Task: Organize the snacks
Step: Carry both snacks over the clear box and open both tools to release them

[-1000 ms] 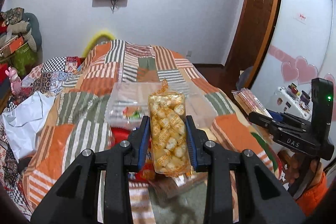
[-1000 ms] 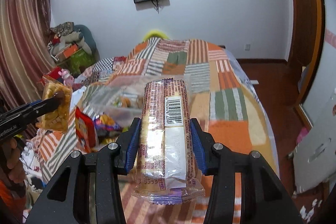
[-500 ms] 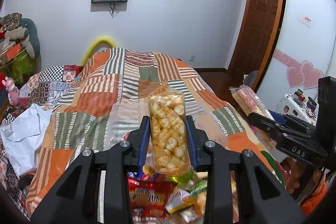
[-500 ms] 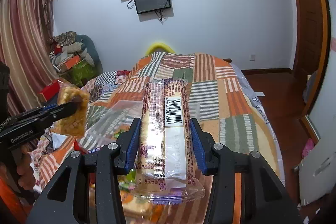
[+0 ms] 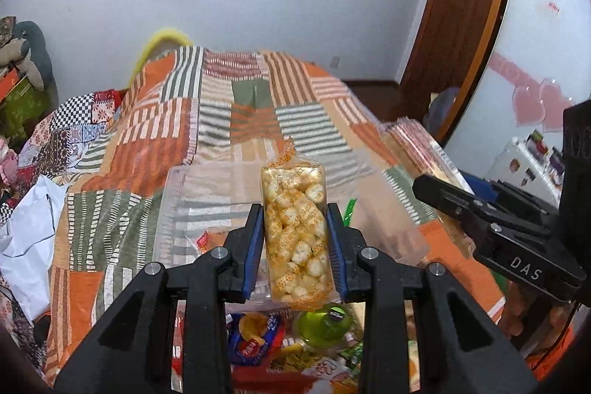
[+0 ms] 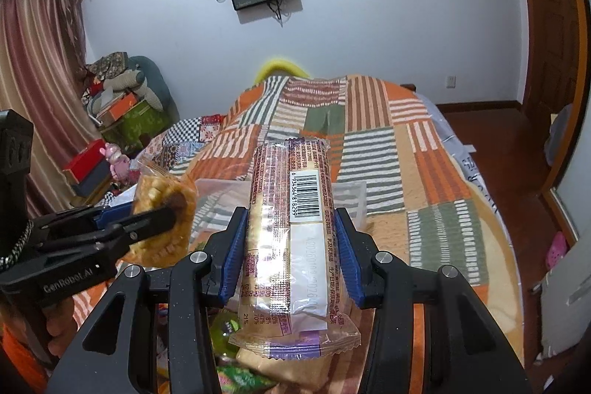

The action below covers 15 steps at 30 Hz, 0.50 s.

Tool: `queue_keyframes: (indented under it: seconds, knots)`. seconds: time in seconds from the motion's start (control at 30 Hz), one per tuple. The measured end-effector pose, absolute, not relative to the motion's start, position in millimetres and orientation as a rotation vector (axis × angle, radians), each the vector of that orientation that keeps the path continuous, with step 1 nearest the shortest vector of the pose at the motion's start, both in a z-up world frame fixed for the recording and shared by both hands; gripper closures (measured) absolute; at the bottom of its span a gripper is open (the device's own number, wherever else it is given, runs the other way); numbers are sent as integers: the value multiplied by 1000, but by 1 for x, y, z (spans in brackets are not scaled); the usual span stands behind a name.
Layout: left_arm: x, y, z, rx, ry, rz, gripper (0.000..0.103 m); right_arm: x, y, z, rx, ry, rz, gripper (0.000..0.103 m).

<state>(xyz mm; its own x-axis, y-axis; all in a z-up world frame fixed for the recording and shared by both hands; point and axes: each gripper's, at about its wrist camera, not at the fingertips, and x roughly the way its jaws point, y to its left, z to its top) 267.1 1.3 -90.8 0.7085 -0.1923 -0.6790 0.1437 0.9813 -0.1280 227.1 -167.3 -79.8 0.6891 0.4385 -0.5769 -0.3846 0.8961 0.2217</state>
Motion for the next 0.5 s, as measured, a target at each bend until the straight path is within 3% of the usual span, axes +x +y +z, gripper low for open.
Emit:
queue_keyframes:
  seconds: [0.5]
  knots:
    - [301,-1,-120,-88,888,-180,71,257,-147,-113,60,801,469,61]
